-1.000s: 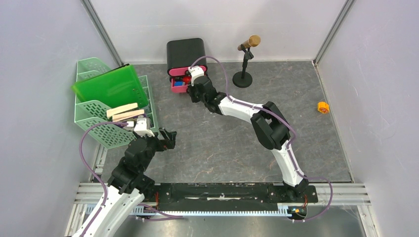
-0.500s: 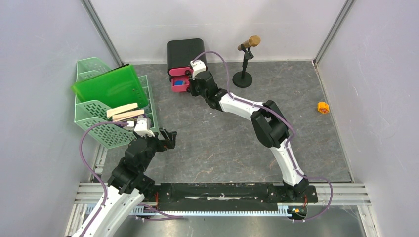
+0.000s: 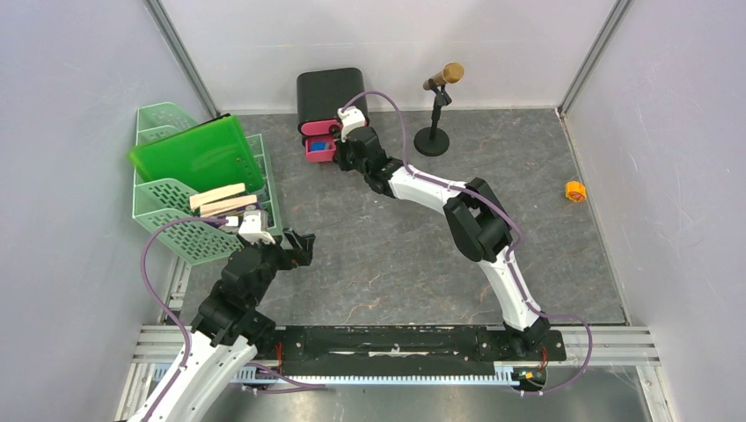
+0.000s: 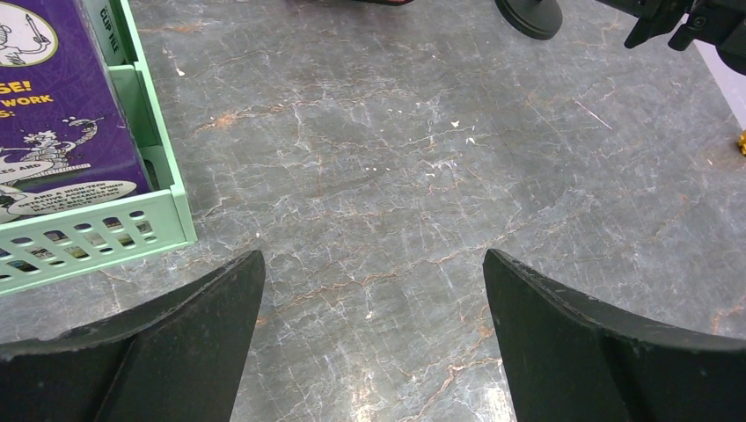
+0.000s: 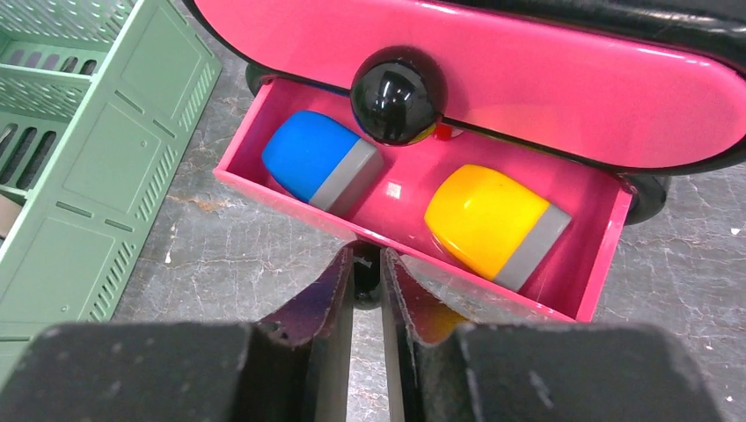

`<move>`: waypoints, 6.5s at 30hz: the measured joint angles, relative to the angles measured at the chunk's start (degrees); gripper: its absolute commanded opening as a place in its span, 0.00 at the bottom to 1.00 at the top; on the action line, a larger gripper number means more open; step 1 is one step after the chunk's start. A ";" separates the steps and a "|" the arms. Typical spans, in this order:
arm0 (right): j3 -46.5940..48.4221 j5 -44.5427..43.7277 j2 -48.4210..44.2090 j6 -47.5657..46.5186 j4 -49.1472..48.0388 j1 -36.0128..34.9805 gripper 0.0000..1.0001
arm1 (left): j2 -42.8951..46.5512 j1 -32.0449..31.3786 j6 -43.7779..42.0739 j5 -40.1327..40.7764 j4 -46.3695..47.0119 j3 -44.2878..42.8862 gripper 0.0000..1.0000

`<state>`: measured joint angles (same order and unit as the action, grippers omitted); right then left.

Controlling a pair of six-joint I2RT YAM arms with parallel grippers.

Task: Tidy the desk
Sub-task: Close the drawer in the storage box, then reset both arms

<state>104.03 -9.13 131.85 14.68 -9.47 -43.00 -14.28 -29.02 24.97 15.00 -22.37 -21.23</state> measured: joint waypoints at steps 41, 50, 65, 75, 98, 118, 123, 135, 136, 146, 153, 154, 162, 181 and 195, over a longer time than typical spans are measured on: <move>-0.04 3.89 3.80 4.44 -1.42 0.79 0.24 | -0.02 -0.72 -0.02 1.38 -0.04 0.04 1.00; 6.82 0.92 8.83 4.57 -2.38 1.64 0.21 | -0.02 -0.74 -0.02 1.46 -0.04 0.04 1.00; -2.91 3.74 5.53 4.61 -8.31 3.02 0.35 | -0.02 -0.87 -0.02 1.51 -0.07 0.04 1.00; -29.90 6.08 -19.67 4.59 -10.86 3.48 0.57 | 0.04 -1.70 -0.02 1.64 -0.09 0.04 1.00; -77.70 0.94 -68.26 -0.55 0.15 5.07 0.98 | -1.42 -6.97 -2.23 1.11 -0.26 0.04 1.00; -79.34 12.92 -71.10 -0.76 4.17 28.41 0.98 | -11.74 -7.13 -11.76 0.42 0.00 -4.59 1.00; -79.91 16.61 -72.78 0.00 4.04 36.44 0.98 | -21.35 -6.64 -14.03 -0.11 2.67 -5.70 1.00; -81.68 15.63 -74.77 -1.95 4.79 42.36 0.98 | -38.95 15.21 -17.51 -18.56 13.68 -7.56 1.00; -81.79 15.15 -74.84 -2.12 4.74 42.38 0.98 | -40.63 16.02 -17.66 -19.78 14.60 -8.00 1.00; -83.10 11.08 -75.06 -2.91 3.08 42.38 0.98 | -48.83 23.30 -19.21 -24.68 24.74 -9.31 1.00; -85.22 8.09 -76.22 -3.76 0.90 42.38 0.98 | -49.09 25.22 -20.00 -24.63 28.94 -9.33 1.00; -85.74 7.52 -76.63 -4.13 0.31 42.38 0.98 | -49.09 25.27 -20.00 -24.63 29.88 -9.29 1.00; -93.22 3.30 -78.64 -8.09 -10.14 42.38 0.98 | -49.11 25.40 -20.00 -23.28 38.51 -5.60 1.00; -103.41 -2.99 -66.16 -12.26 -45.77 42.38 0.98 | -62.53 25.16 -23.32 -19.91 68.32 1.88 1.00; -103.47 1.60 -52.98 -19.85 -69.42 42.38 0.98 | -68.85 25.57 -23.30 -19.02 83.36 4.85 1.00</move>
<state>0.56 -7.53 78.87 -5.17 -78.89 -0.62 -83.13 -3.44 1.67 -4.01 60.99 -16.38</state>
